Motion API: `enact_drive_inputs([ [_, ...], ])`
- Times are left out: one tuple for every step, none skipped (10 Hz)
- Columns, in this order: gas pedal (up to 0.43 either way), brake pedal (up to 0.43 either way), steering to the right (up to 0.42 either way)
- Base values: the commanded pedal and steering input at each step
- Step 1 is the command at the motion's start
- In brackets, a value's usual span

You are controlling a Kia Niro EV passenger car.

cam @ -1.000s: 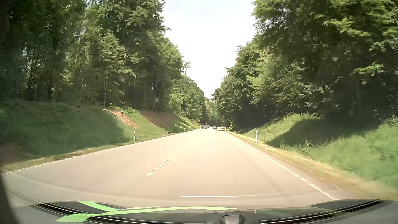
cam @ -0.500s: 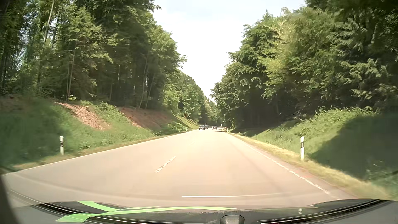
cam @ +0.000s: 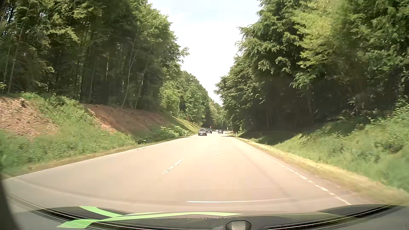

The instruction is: Follow the waypoints while adhering to traffic rules and regulations

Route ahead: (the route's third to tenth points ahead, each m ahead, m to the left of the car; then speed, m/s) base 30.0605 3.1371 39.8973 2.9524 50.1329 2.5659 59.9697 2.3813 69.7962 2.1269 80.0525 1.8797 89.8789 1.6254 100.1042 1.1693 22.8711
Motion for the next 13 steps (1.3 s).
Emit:
enact_drive_inputs([
  [0.157, 0.000, 0.000],
  [0.157, 0.000, 0.000],
  [0.157, 0.000, 0.000],
  [0.157, 0.000, 0.000],
  [0.157, 0.000, 0.000],
  [0.157, 0.000, 0.000],
  [0.157, 0.000, 0.000],
  [0.157, 0.000, 0.000],
  [0.157, 0.000, 0.001],
  [0.157, 0.000, 0.000],
  [0.157, 0.000, 0.000],
  [0.157, 0.000, 0.000],
  [0.157, 0.000, 0.000],
])
